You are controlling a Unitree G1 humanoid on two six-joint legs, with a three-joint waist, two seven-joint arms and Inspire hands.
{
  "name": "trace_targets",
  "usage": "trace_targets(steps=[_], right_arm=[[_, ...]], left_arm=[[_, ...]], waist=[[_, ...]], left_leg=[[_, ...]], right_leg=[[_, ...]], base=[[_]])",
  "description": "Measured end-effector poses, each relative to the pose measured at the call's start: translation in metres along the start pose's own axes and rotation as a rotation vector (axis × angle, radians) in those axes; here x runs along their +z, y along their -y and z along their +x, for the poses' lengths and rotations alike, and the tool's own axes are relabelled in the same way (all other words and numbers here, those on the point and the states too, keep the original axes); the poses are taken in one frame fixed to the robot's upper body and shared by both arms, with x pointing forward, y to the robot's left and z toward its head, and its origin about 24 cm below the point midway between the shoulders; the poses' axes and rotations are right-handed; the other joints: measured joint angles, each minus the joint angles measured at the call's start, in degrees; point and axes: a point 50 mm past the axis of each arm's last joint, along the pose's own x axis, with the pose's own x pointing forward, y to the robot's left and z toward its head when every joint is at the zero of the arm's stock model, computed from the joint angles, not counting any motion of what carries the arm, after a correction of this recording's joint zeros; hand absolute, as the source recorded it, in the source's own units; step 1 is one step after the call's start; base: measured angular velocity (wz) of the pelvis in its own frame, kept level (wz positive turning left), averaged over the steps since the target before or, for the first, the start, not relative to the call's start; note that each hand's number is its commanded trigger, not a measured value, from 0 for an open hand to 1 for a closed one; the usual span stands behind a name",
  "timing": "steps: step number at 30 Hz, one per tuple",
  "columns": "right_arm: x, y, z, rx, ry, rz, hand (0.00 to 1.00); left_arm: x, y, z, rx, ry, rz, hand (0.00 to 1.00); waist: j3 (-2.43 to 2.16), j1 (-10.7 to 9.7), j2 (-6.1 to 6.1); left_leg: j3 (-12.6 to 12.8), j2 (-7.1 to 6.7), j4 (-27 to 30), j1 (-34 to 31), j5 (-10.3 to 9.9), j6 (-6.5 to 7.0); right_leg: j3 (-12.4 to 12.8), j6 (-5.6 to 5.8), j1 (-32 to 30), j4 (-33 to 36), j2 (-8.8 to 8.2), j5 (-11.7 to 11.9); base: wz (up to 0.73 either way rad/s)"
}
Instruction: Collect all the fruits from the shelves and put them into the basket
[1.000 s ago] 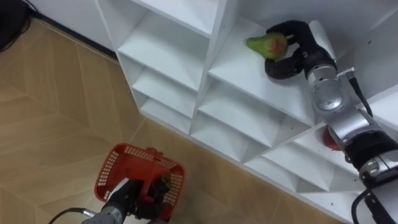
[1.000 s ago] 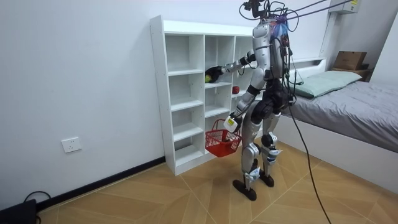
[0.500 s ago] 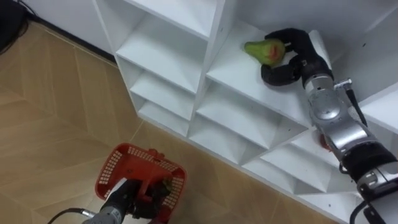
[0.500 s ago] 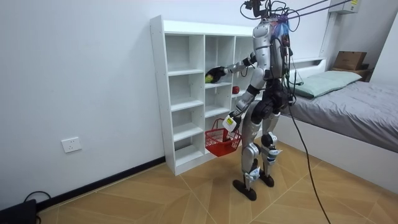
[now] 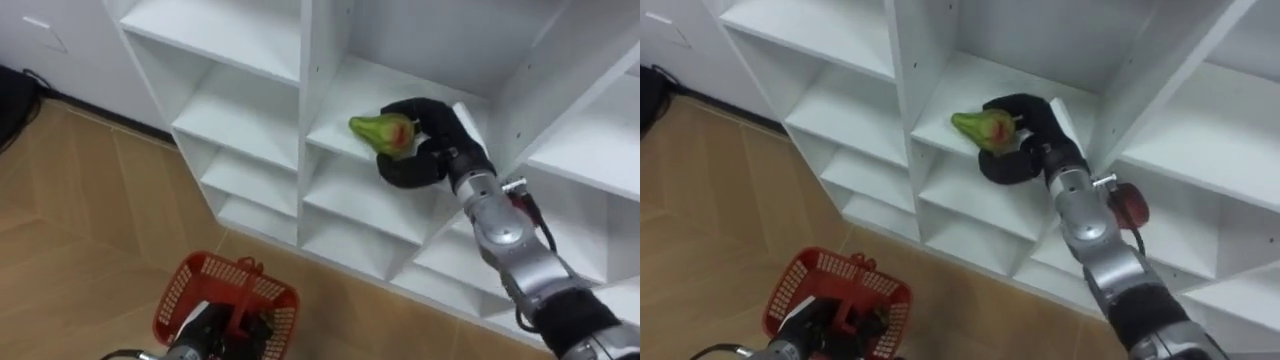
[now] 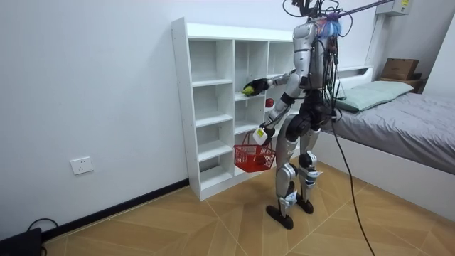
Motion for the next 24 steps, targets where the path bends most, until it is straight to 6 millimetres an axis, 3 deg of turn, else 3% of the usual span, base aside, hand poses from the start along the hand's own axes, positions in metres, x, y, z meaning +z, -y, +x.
trace_targets(steps=[2, 7, 12, 18, 24], right_arm=[[-0.004, -0.007, -0.005, 0.025, -0.004, 0.027, 1.00], [-0.018, -0.025, -0.024, 0.143, -0.050, 0.050, 1.00], [-0.025, -0.040, -0.055, 0.255, -0.054, 0.057, 1.00], [-0.016, -0.042, -0.062, 0.309, -0.006, 0.070, 1.00], [-0.036, -0.056, -0.087, 0.381, -0.094, 0.050, 1.00]], left_arm=[[0.000, 0.001, 0.000, -0.010, 0.000, 0.000, 1.00], [0.004, 0.003, 0.000, -0.026, 0.036, -0.001, 1.00], [0.001, 0.005, -0.004, -0.023, 0.058, -0.028, 1.00], [0.009, 0.014, -0.004, -0.059, 0.106, -0.052, 1.00], [0.007, 0.022, -0.007, -0.097, 0.115, -0.050, 1.00]], waist=[[-0.02, -0.83, 0.12], [-0.78, -3.47, 1.36], [-0.88, -5.36, 1.78], [-0.96, -7.16, 2.75], [-1.02, -7.28, 4.42]], left_leg=[[0.25, 0.02, -0.01, 0.84, -0.05, 0.07], [1.57, 0.03, -0.24, 3.14, -0.55, 0.41], [3.81, 0.46, -1.02, 5.13, -0.95, 0.49], [6.30, 1.20, -1.88, 8.67, -1.67, 0.34], [7.96, 1.77, -1.80, 11.15, -2.92, 0.27]], right_leg=[[0.23, 0.06, 0.78, -0.02, 0.05, 0.02], [1.94, 0.48, 2.36, 0.03, 0.11, -0.20], [3.99, 0.54, 3.00, -0.12, 0.44, -0.21], [6.18, 0.37, 5.11, -0.52, 1.05, -0.06], [7.85, 0.51, 6.85, -1.18, 1.68, -0.23]], base=[[-0.07], [-0.12], [-0.24], [-0.24], [-0.15]])
